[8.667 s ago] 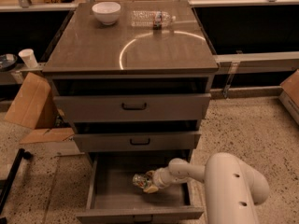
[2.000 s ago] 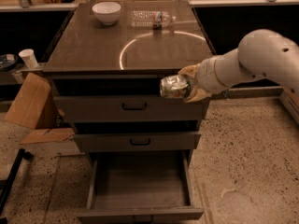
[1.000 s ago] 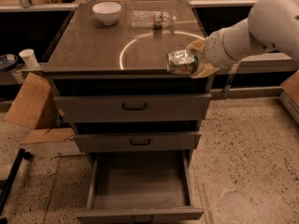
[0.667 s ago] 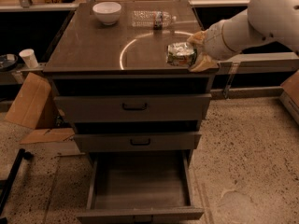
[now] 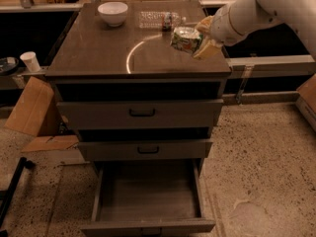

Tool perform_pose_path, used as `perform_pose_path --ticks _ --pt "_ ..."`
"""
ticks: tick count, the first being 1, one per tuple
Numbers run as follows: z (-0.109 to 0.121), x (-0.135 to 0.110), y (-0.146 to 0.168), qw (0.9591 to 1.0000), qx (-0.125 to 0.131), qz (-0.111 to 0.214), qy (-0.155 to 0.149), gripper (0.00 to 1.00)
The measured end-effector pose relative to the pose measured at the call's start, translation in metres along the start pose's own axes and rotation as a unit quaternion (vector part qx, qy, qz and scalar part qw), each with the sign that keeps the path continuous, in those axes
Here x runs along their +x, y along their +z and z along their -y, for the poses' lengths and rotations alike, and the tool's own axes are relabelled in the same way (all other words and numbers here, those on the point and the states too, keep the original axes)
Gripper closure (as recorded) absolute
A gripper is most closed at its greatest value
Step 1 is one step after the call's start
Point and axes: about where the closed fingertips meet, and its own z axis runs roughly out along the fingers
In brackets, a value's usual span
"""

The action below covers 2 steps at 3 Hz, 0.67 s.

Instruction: Pick 7up can from bottom drawer and place on counter

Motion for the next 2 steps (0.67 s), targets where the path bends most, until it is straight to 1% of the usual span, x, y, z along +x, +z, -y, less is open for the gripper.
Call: perform_pose_path --ticks 1,2 --pt "0.012 0.009 0.019 0.9989 0.000 0.009 0.046 1.00" --pt "0.017 0.018 0.040 0.9965 -0.010 0.014 0.081 1.00"
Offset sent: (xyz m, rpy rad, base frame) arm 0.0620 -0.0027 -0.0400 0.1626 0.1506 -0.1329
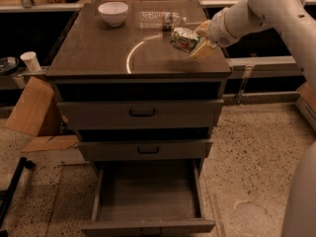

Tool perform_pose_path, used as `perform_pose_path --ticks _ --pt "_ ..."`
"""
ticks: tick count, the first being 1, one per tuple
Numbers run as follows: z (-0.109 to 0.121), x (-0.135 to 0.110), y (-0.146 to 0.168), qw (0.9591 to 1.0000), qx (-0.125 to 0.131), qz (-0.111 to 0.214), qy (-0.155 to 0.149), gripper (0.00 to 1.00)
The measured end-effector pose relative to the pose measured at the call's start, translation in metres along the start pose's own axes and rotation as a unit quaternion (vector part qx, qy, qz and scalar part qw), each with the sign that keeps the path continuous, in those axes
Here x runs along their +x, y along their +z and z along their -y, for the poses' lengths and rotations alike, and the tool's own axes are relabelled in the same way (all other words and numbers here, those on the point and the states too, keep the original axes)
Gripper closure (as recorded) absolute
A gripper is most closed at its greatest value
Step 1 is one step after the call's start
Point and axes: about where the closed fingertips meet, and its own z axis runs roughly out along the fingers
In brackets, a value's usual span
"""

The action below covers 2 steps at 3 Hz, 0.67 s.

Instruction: Pick 7up can from bottom drawer and place on counter

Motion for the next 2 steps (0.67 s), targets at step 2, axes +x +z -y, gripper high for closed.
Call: perform_pose_path --ticks 2 --pt "0.0126 0.0104 0.0242 0.9992 -0.013 0.009 0.038 0.73"
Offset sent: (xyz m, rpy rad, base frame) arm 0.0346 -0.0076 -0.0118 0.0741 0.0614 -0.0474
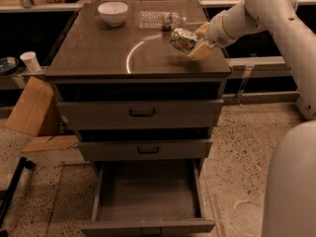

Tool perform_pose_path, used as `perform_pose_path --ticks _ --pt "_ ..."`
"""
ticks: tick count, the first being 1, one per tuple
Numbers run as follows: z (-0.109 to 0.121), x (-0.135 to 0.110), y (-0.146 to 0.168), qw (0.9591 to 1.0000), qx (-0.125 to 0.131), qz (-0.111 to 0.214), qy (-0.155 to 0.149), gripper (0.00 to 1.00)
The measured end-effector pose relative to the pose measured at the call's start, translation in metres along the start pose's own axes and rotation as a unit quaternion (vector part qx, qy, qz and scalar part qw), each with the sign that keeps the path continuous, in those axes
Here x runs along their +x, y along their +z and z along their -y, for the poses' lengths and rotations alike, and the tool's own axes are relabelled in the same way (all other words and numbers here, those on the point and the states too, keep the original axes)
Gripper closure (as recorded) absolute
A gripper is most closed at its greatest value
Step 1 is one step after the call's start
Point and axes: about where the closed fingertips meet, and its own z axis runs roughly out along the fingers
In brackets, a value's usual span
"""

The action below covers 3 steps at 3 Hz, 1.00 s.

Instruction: Pick 7up can from bottom drawer and place on counter

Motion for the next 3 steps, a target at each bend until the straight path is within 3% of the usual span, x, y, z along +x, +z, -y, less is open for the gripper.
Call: perform_pose_path --ticks 3 --pt "0.0055 0.0049 0.0099 0.9998 -0.012 0.000 0.014 0.04"
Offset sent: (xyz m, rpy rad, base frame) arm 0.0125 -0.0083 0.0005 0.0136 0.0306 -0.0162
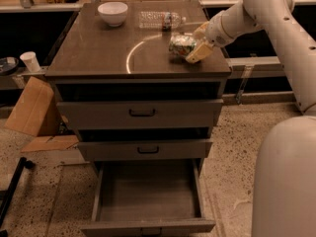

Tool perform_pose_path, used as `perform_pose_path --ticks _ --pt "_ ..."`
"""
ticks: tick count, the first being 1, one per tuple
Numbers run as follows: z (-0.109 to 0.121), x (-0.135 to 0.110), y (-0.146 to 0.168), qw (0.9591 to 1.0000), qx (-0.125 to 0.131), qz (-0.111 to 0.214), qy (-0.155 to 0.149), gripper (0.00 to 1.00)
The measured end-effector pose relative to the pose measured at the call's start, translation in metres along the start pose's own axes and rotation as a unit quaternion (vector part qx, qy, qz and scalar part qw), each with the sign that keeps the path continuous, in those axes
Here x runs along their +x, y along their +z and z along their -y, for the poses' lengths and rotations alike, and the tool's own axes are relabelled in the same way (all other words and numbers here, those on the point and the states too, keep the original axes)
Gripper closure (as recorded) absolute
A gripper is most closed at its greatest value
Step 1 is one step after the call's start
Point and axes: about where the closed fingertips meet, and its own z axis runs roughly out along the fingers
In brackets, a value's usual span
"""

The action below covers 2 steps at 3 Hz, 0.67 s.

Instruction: Pick 7up can from bottom drawer and place on counter

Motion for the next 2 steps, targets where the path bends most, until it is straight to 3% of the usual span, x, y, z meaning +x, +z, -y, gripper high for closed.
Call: perform_pose_path --ticks 2 --pt "0.0021 0.0010 -0.0020 1.0000 0.002 0.003 0.001 0.00"
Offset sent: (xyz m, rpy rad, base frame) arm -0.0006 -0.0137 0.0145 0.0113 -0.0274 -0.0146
